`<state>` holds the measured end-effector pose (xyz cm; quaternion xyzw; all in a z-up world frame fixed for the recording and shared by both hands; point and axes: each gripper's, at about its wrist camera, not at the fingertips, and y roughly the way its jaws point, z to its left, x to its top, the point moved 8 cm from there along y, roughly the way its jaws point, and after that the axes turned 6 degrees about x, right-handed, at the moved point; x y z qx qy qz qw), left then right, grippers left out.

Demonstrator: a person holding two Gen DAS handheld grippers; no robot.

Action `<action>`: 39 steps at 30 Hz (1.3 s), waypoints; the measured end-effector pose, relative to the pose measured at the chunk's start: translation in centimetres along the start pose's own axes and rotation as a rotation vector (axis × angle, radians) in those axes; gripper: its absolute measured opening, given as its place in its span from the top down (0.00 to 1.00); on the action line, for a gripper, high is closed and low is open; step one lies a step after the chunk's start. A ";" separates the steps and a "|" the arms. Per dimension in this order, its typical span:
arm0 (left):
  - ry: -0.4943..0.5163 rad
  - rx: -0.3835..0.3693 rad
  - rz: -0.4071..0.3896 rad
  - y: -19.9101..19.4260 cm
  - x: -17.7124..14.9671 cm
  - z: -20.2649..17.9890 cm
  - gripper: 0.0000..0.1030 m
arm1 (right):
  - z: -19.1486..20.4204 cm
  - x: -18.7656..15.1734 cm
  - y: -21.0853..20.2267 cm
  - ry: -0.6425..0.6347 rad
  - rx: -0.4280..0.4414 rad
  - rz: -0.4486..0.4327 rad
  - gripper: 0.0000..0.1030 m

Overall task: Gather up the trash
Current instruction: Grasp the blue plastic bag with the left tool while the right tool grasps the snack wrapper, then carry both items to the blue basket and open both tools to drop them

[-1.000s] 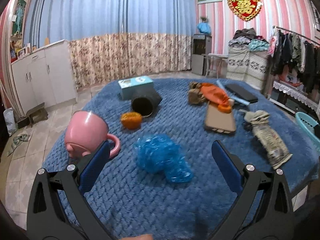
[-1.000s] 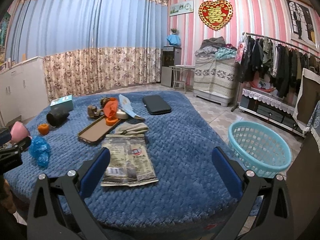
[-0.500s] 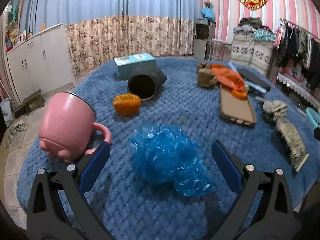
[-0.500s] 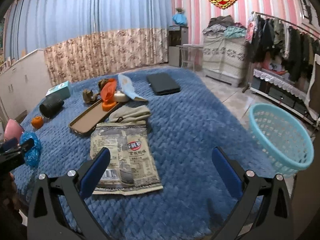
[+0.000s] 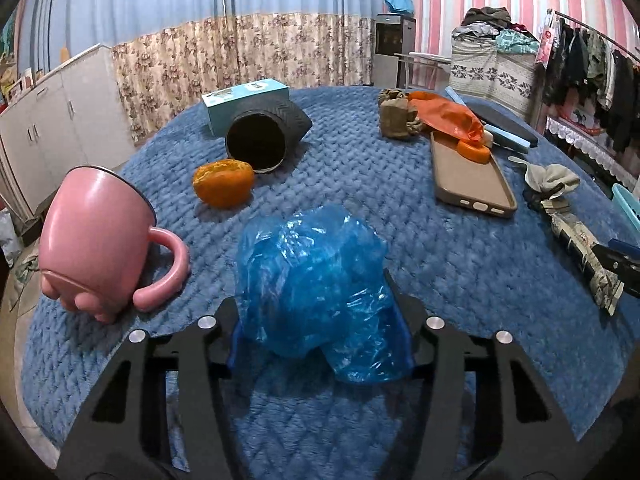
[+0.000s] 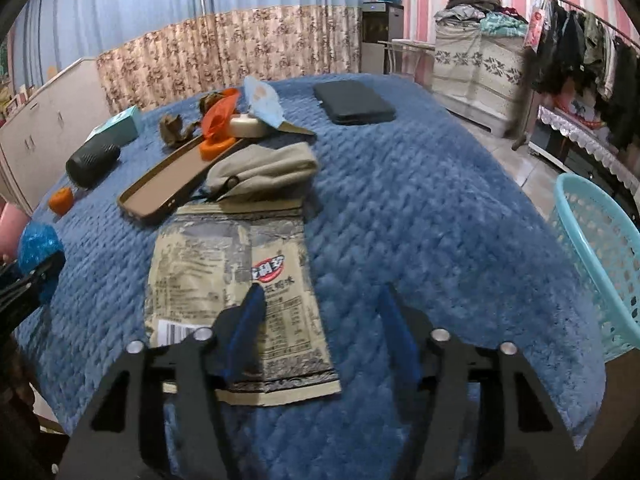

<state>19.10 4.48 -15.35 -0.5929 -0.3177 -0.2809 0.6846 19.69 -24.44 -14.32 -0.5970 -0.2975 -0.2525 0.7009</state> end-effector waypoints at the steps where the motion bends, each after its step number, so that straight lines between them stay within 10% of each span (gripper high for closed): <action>1: 0.002 0.003 -0.001 0.0 0.0 0.0 0.48 | 0.3 0.0 0.0 -0.003 0.017 0.001 0.60; 9: -0.007 0.017 0.001 -0.5 0.1 0.5 0.57 | 0.6 0.2 -1.0 -0.010 0.057 -0.021 0.93; 26: -0.014 0.025 -0.116 -5.3 4.6 0.4 0.59 | -2.5 2.3 -8.1 0.051 0.060 -0.196 0.96; 39: 0.035 -0.146 -0.206 -8.4 10.6 -10.5 0.60 | -11.5 4.4 -13.5 0.152 -0.076 -0.310 0.96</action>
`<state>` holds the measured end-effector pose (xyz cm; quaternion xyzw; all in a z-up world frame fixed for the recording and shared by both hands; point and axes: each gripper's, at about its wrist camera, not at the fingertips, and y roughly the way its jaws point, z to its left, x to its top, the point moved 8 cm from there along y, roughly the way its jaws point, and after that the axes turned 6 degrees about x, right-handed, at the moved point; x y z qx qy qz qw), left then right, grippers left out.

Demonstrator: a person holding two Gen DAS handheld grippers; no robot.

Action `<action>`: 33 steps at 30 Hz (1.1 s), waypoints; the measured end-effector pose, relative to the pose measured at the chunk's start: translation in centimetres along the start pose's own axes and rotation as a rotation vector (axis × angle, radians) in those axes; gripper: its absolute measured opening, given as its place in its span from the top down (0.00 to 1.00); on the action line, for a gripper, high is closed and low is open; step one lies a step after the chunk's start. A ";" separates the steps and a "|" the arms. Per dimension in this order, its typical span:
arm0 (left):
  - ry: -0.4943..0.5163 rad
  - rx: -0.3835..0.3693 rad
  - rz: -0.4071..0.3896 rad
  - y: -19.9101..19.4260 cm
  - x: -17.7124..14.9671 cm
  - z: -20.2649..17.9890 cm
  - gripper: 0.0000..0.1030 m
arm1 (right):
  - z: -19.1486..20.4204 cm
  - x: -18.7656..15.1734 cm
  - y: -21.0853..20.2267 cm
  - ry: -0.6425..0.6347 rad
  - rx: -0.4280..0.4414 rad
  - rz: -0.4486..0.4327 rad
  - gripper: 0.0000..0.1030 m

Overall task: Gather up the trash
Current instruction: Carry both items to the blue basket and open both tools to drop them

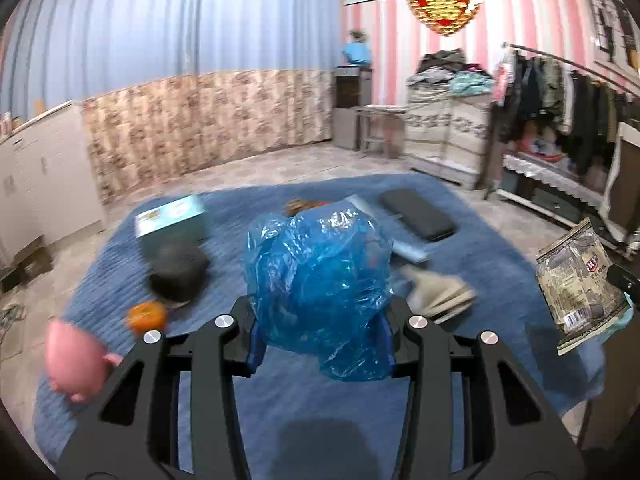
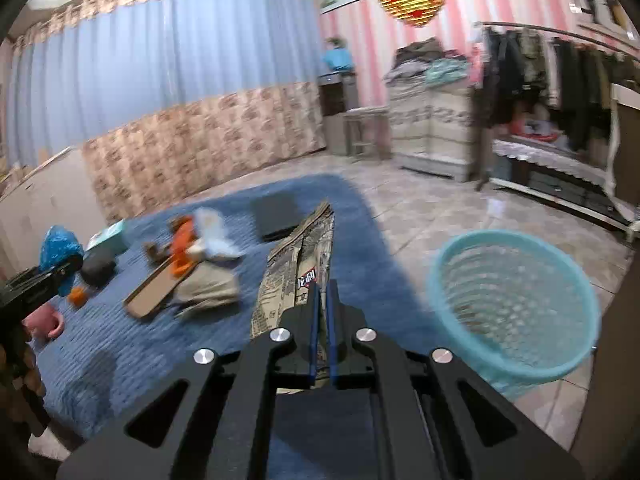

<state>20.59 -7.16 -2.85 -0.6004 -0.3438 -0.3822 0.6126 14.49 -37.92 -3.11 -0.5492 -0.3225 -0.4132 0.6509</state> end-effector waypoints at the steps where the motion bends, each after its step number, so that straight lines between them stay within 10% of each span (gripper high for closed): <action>1: 0.006 -0.018 -0.006 0.1 0.5 -1.3 0.60 | -2.4 0.8 -0.8 0.018 -0.043 -0.017 0.96; 12: 0.115 -0.332 -0.073 -0.1 6.0 -23.9 0.60 | -18.3 3.7 -4.1 0.129 -0.317 -0.074 0.96; 21: 0.216 -0.524 0.040 2.3 1.8 -40.6 0.60 | -25.8 3.0 -3.8 0.186 -0.385 -0.059 0.96; 30: 0.307 -0.519 0.135 7.0 -2.5 -46.3 0.56 | -28.6 1.6 -3.5 0.197 -0.410 -0.036 0.96; 33: 0.294 -0.508 0.155 7.6 -1.9 -45.8 0.37 | -28.4 1.2 -2.8 0.197 -0.410 -0.025 0.96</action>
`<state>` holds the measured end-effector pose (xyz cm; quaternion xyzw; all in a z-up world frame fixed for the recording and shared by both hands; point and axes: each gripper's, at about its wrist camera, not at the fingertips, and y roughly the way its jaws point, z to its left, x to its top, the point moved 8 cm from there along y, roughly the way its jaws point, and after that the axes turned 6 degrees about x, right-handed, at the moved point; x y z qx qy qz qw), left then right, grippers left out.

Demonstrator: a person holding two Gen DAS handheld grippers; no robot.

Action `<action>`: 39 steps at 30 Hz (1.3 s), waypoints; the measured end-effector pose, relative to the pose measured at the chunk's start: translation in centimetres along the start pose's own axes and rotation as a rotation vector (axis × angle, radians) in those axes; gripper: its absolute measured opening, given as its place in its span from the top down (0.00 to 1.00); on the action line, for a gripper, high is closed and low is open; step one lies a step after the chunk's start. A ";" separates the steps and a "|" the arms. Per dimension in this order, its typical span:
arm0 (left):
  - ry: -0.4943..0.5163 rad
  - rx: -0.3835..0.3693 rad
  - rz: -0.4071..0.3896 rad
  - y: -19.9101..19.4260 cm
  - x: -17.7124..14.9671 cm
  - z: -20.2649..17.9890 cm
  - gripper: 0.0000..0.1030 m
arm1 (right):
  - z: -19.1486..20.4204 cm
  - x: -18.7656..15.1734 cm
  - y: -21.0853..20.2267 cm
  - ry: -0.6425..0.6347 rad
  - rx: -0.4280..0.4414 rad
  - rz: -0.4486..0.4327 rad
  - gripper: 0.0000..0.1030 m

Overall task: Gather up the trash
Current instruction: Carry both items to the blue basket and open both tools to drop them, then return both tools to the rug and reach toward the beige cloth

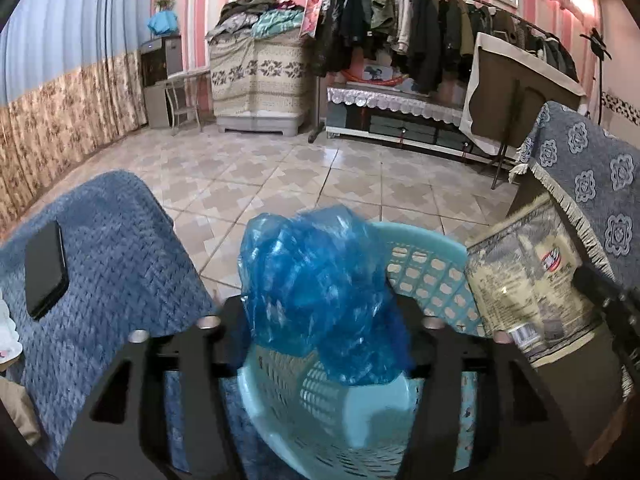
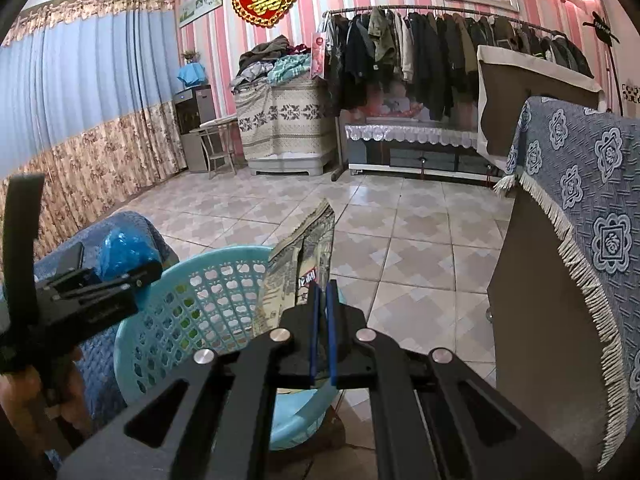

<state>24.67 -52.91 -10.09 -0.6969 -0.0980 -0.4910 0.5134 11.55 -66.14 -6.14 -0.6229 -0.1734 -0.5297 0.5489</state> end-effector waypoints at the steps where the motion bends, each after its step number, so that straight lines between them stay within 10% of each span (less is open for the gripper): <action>1: -0.016 -0.005 0.001 -0.2 0.2 0.5 0.34 | 0.2 -0.1 0.3 0.001 0.001 0.003 0.96; 8: -0.084 0.044 -0.047 -2.6 1.9 4.5 0.11 | 1.9 -0.7 0.7 -0.011 0.002 0.011 0.96; 21: -0.094 0.197 -0.079 -5.0 2.9 10.4 0.06 | 4.8 -0.2 2.7 0.023 0.019 0.024 0.94; 23: -0.099 0.204 -0.084 -5.4 3.1 10.9 0.06 | 5.2 -0.4 2.9 0.028 0.015 0.027 0.78; 25: -0.101 0.204 -0.090 -5.9 3.4 11.0 0.05 | 5.6 -0.6 2.9 0.028 0.014 0.020 0.41; 39: -0.135 0.230 -0.150 -11.6 3.4 13.9 0.05 | 11.2 0.6 -0.5 -0.061 0.029 -0.025 0.13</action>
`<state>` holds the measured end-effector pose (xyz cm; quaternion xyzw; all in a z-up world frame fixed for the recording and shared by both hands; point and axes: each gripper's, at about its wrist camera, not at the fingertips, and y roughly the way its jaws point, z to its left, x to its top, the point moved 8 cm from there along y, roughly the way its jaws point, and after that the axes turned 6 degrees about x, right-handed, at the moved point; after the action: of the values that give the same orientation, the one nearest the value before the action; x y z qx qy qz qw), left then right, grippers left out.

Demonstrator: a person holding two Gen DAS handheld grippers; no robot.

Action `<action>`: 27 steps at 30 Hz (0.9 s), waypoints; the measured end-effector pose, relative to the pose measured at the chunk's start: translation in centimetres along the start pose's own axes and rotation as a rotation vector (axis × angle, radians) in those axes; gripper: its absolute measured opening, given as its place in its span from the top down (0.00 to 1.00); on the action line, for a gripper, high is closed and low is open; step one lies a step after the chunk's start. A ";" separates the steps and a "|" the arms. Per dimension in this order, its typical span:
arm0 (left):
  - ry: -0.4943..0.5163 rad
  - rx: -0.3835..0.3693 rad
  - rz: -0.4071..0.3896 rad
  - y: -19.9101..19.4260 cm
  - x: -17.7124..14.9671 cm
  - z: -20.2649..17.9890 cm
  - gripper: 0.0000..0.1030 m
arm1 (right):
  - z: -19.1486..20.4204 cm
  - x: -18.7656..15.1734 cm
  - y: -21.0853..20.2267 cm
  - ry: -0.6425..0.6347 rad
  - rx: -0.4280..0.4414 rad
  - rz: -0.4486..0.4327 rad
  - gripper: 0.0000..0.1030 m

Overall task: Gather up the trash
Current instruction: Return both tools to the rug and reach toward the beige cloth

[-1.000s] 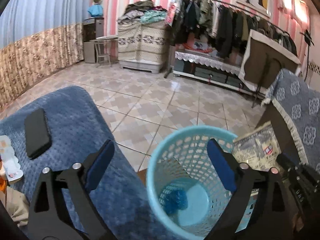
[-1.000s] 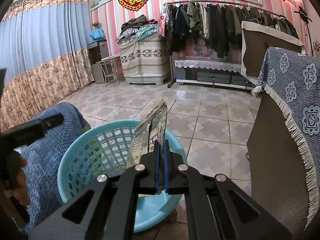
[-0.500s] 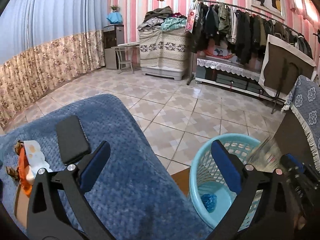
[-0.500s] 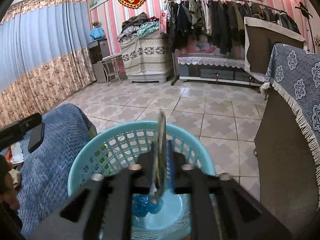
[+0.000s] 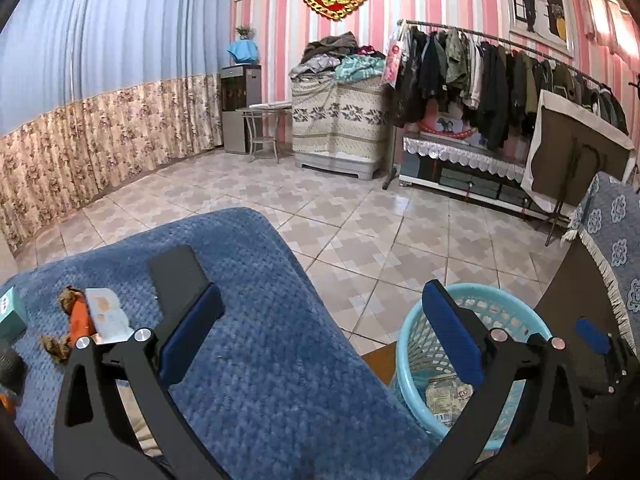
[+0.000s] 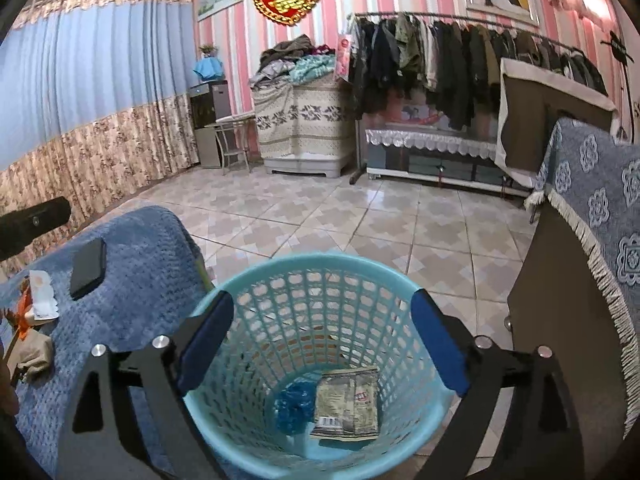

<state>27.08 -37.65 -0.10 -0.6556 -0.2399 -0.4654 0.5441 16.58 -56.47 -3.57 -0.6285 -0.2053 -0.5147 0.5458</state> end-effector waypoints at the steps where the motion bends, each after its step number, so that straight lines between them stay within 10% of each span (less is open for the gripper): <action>1: -0.005 0.001 0.000 -0.3 0.0 0.3 0.05 | 0.6 0.1 -0.3 -0.005 0.011 -0.006 0.13; 27: -0.107 0.416 0.123 -7.3 -11.1 31.8 0.05 | 25.7 -7.5 0.6 -0.175 0.366 0.066 0.13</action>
<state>27.16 -3.60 -5.35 -0.5664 -0.3188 -0.3368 0.6813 25.00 -31.33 -7.18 -0.5676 -0.3212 -0.3941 0.6475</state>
